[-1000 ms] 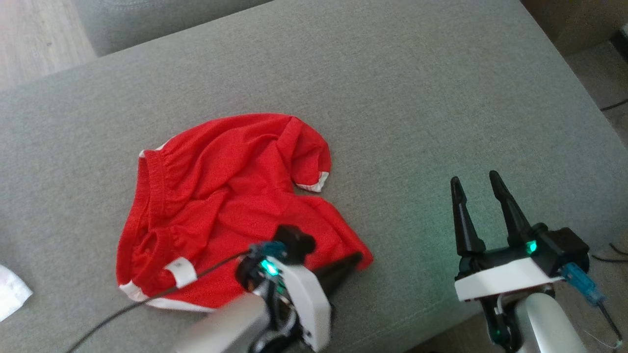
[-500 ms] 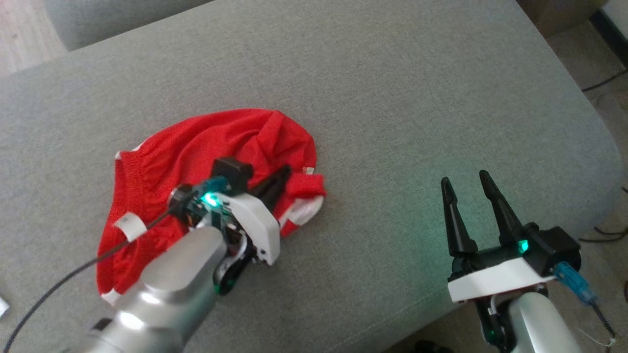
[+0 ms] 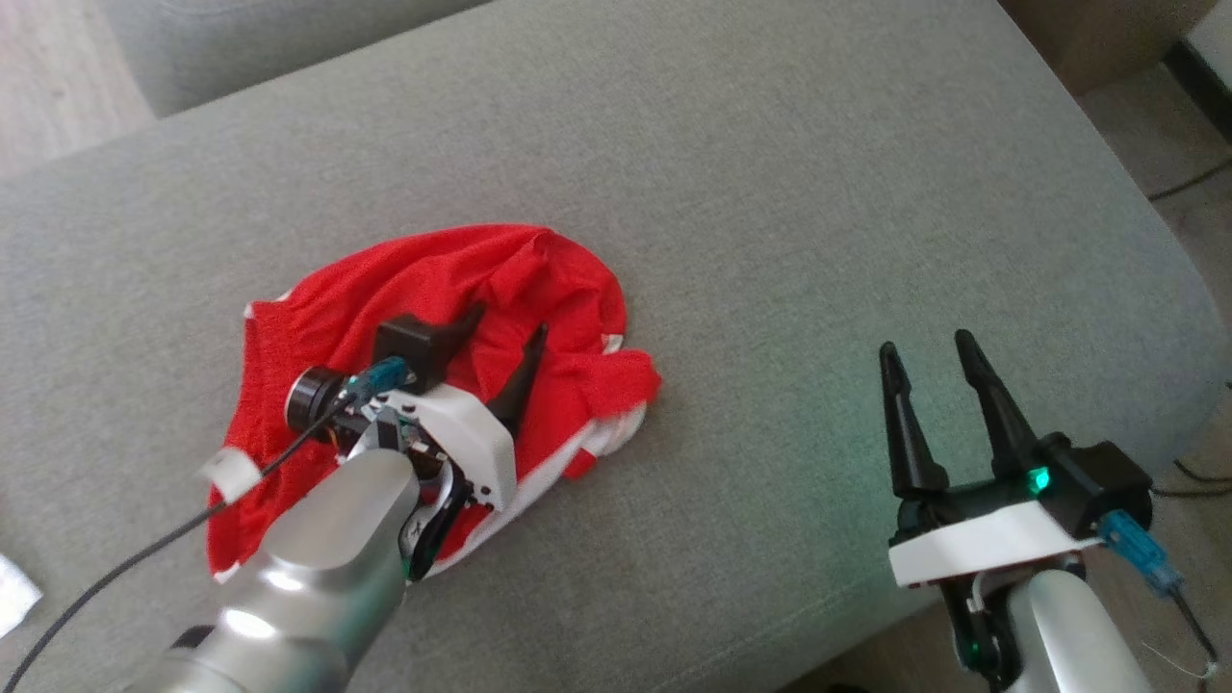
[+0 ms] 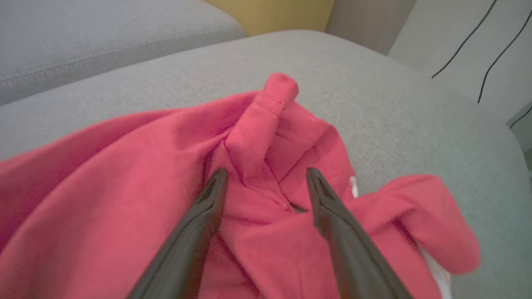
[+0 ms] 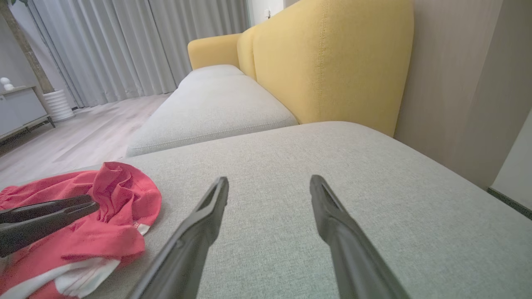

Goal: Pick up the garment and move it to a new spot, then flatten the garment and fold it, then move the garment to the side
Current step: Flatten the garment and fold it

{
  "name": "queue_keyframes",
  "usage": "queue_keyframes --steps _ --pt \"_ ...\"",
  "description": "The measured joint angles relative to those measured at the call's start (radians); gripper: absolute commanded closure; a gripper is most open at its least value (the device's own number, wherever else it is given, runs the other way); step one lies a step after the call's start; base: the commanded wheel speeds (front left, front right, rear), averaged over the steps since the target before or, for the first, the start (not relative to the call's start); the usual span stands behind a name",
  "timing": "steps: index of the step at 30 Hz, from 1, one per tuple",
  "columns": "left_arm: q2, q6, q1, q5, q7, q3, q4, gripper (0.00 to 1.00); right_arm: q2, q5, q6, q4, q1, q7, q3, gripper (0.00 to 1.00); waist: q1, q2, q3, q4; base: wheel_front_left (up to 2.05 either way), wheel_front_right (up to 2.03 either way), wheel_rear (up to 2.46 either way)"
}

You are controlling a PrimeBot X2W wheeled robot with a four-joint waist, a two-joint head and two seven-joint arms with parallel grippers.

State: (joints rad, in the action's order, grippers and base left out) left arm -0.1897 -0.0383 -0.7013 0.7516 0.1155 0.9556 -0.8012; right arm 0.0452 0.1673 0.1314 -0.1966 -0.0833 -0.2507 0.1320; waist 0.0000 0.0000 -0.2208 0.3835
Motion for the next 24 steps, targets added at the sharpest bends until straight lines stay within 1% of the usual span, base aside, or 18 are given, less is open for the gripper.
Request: queue_keyframes --steps 4,8,10,14,18,21,22,24 --pt "-0.009 0.009 0.029 0.021 0.037 -0.023 0.048 0.00 0.000 -0.002 0.000 -0.001 0.002 0.000 -0.013 0.00 0.0000 0.0000 0.024 -0.018 0.00 0.00 0.00" --pt "-0.027 0.022 0.067 0.023 0.038 -0.021 0.155 0.00 0.000 -0.012 0.000 -0.001 0.016 0.000 -0.021 0.00 -0.0001 0.0000 0.042 -0.038 0.00 0.00 0.00" --pt "-0.041 0.022 0.089 0.023 0.008 -0.005 0.231 0.00 0.000 -0.012 0.000 0.000 0.018 0.000 -0.021 0.00 -0.0001 0.0000 0.047 -0.047 0.00 0.00 0.00" --pt "-0.067 0.030 0.142 0.008 -0.078 0.066 0.412 0.00 0.000 -0.012 0.000 0.003 0.018 0.000 -0.021 0.00 -0.0001 0.0000 0.041 -0.057 0.00 0.00 0.00" --pt "-0.075 0.044 0.181 -0.009 -0.160 0.134 0.546 0.00 0.000 -0.012 0.000 0.006 0.017 0.000 -0.019 0.00 -0.0001 0.0000 0.023 -0.058 0.00 0.00 0.00" --pt "-0.081 0.066 0.179 -0.051 -0.197 0.173 0.564 0.00 0.000 -0.010 0.000 0.007 0.014 0.000 -0.011 0.00 -0.0001 0.0000 0.008 -0.052 0.00 0.00 0.00" --pt "-0.081 0.073 0.178 -0.054 -0.203 0.175 0.561 0.00 0.000 -0.010 0.000 0.007 0.013 0.000 -0.007 0.00 0.0000 0.0000 0.004 -0.049 0.00 0.00 0.00" --pt "-0.083 0.085 0.162 -0.098 -0.209 0.191 0.540 0.00 0.000 -0.008 0.000 0.010 0.011 0.000 -0.001 0.00 0.0000 0.0000 -0.004 -0.040 0.00 0.00 0.00"
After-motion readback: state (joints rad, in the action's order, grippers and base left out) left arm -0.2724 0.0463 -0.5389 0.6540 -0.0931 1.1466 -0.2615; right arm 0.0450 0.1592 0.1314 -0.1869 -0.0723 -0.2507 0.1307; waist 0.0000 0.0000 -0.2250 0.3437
